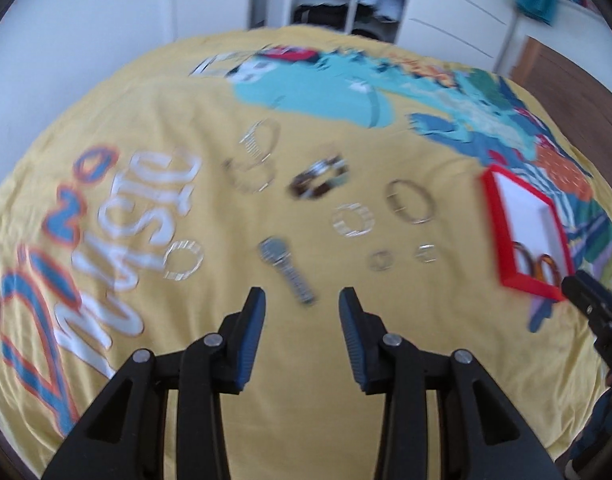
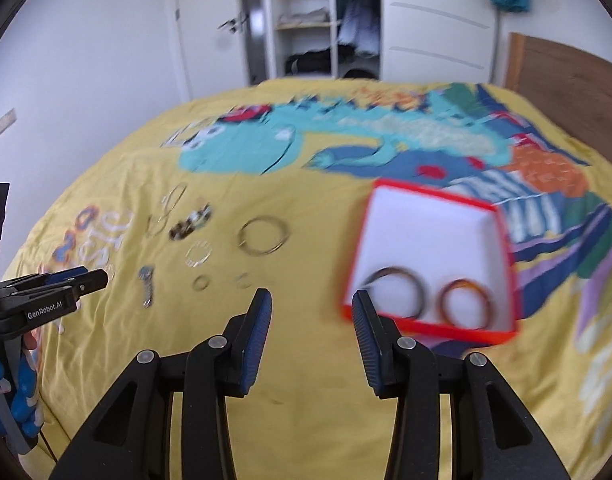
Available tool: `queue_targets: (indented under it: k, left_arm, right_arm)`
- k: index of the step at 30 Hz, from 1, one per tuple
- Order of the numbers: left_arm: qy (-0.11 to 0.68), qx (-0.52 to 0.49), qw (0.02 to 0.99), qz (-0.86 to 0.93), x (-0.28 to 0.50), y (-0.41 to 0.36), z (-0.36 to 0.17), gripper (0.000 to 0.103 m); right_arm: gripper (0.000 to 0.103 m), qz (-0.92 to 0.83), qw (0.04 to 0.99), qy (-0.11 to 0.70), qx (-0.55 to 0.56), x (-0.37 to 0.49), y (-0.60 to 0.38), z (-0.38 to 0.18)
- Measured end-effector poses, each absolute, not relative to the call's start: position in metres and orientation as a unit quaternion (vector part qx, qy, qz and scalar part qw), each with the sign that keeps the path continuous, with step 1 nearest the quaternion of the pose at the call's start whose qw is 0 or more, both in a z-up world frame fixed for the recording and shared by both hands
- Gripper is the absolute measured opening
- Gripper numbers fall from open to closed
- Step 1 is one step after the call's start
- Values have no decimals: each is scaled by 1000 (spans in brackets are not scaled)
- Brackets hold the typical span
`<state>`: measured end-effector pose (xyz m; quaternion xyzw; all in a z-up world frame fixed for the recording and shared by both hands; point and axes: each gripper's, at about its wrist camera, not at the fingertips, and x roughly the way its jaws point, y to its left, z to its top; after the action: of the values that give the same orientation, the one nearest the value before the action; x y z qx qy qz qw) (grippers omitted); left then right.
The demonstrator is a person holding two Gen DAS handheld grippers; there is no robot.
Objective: Organize jewelry
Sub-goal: 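Grasp the silver watch with the left gripper while the right grasps a small silver ring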
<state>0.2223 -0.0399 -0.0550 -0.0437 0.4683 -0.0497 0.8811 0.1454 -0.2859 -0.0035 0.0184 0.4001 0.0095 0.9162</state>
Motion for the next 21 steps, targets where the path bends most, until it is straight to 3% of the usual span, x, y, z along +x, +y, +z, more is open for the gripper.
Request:
queue_targets:
  k: [13, 21]
  left_arm:
    - [502, -82, 861, -22, 277, -32, -131, 36]
    - [495, -90, 864, -6, 285, -33, -139, 37]
  right_arm:
    - [41, 84, 892, 444, 24, 229, -247, -92]
    - [38, 99, 888, 449, 34, 255, -239, -120]
